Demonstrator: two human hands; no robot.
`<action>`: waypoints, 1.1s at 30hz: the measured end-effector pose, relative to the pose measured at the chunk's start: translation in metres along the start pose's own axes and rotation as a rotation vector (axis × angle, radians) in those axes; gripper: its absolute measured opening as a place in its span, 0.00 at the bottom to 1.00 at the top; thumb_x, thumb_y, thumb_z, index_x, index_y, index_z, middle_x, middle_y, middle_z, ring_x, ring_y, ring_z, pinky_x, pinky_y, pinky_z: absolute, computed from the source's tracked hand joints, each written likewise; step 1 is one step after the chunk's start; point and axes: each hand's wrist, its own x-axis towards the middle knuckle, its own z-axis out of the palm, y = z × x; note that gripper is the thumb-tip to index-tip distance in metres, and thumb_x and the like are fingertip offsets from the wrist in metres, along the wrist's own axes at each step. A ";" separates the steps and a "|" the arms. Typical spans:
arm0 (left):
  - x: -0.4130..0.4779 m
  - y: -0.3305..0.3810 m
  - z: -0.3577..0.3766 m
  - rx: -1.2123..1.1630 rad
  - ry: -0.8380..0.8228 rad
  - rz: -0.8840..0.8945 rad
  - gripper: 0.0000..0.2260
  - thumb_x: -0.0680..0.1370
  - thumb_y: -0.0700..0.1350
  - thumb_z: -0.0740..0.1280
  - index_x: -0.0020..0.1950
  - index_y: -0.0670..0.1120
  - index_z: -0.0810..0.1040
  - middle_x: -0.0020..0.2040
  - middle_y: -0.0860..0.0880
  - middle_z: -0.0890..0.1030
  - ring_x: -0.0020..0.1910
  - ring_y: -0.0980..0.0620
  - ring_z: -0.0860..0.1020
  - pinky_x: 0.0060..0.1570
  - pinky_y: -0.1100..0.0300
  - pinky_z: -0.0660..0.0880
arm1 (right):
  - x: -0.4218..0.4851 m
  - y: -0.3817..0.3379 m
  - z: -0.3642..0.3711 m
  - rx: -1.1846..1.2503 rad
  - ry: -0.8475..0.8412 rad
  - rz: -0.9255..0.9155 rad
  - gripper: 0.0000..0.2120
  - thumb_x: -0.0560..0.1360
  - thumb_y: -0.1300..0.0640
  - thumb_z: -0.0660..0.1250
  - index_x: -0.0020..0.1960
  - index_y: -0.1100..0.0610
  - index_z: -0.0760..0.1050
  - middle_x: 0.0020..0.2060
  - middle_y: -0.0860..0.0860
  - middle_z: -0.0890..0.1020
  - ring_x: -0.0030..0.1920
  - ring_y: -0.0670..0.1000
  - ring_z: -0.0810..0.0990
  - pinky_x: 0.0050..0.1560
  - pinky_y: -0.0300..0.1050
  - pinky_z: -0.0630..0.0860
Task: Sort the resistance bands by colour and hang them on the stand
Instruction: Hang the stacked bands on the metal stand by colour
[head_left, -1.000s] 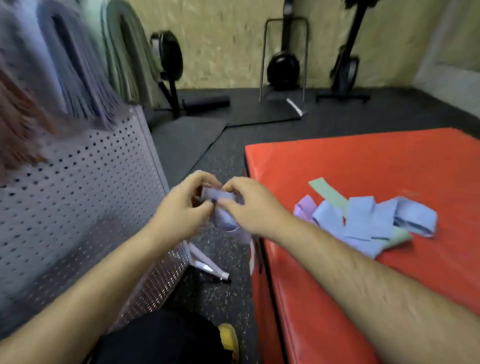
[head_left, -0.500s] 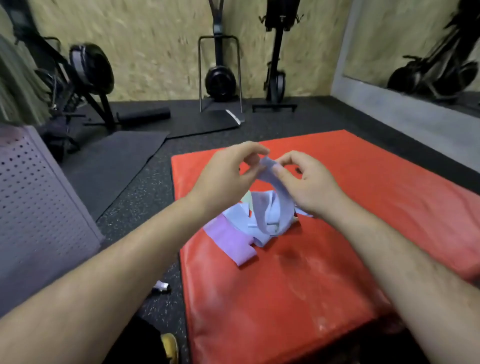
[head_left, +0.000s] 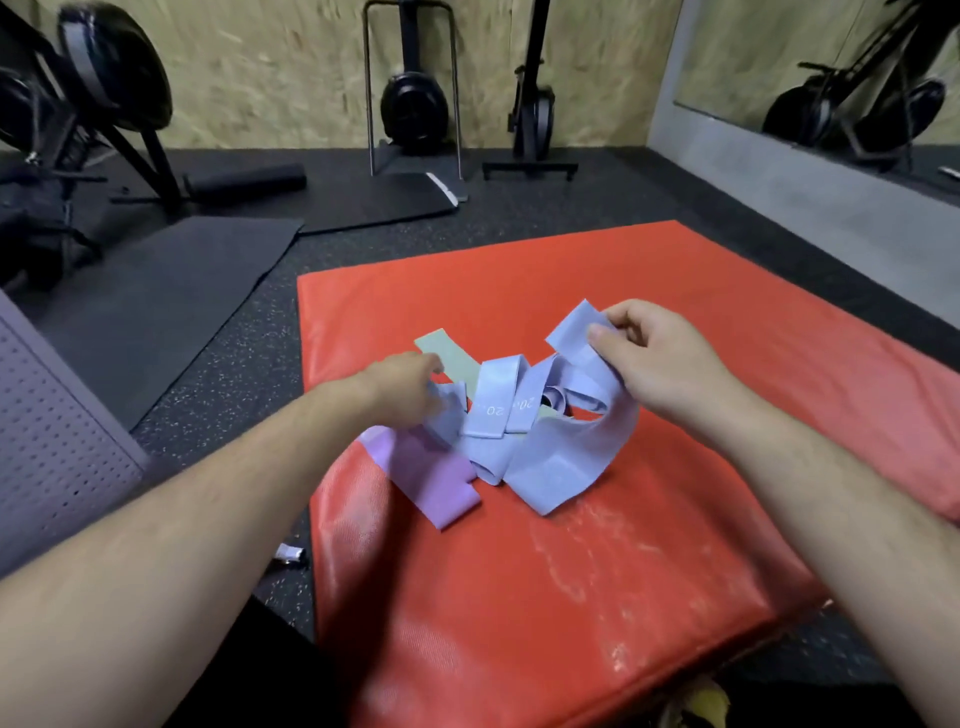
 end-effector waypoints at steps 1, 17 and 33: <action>0.003 -0.004 0.006 0.014 -0.007 -0.015 0.23 0.76 0.49 0.69 0.69 0.43 0.71 0.64 0.42 0.76 0.61 0.41 0.75 0.59 0.52 0.72 | 0.000 0.002 0.003 0.014 -0.006 0.004 0.05 0.80 0.55 0.65 0.49 0.56 0.78 0.36 0.49 0.80 0.32 0.42 0.72 0.34 0.38 0.69; -0.020 0.005 -0.009 -0.237 0.176 -0.010 0.12 0.72 0.32 0.60 0.46 0.47 0.78 0.33 0.54 0.74 0.45 0.46 0.77 0.34 0.59 0.69 | -0.001 -0.003 0.035 -0.056 -0.108 0.008 0.05 0.81 0.56 0.63 0.49 0.57 0.74 0.36 0.48 0.76 0.33 0.47 0.70 0.33 0.40 0.65; -0.063 0.065 -0.033 -0.866 0.498 0.177 0.08 0.75 0.35 0.70 0.51 0.45 0.83 0.38 0.50 0.80 0.33 0.58 0.76 0.33 0.65 0.73 | 0.000 -0.021 0.047 0.208 -0.140 0.103 0.04 0.81 0.59 0.64 0.50 0.58 0.77 0.36 0.49 0.77 0.36 0.47 0.72 0.36 0.41 0.68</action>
